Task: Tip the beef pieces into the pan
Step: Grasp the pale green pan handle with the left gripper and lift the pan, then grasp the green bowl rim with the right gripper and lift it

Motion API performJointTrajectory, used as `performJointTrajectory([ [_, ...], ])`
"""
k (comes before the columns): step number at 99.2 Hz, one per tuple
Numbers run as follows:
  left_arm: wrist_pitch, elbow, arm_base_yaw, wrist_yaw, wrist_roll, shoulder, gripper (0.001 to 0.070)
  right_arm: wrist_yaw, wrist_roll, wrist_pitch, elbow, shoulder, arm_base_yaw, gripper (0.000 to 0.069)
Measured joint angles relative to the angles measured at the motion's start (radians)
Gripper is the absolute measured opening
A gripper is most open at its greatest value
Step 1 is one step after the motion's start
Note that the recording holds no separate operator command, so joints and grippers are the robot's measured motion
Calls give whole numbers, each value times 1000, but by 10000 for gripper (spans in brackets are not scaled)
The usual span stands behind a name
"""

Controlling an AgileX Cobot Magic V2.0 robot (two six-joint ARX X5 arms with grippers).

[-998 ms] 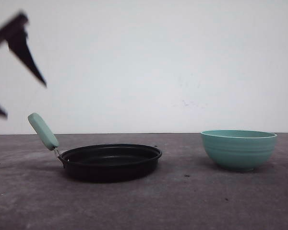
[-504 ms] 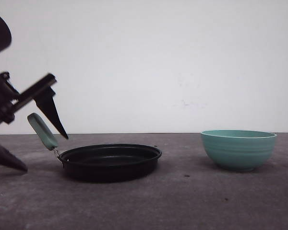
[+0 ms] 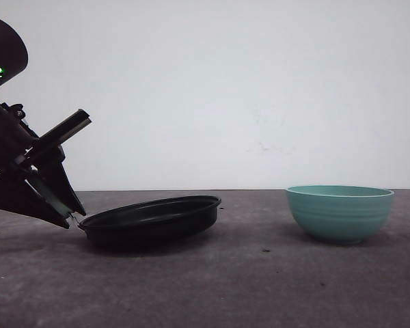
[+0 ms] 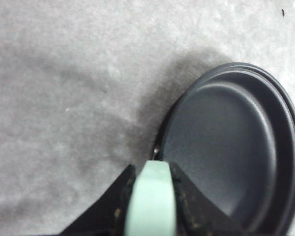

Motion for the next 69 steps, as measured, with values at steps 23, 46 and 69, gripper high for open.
performJointTrajectory([
  [23, -22, 0, -31, 57, 0, -98, 59, -7, 8, 13, 1, 190, 0, 485],
  [46, -50, 0, -56, 95, 0, -182, 59, -35, 11, 136, 1, 510, -1, 327],
  [69, -98, 0, -57, 125, 1, -229, 58, -37, 11, 162, 1, 742, -6, 173],
])
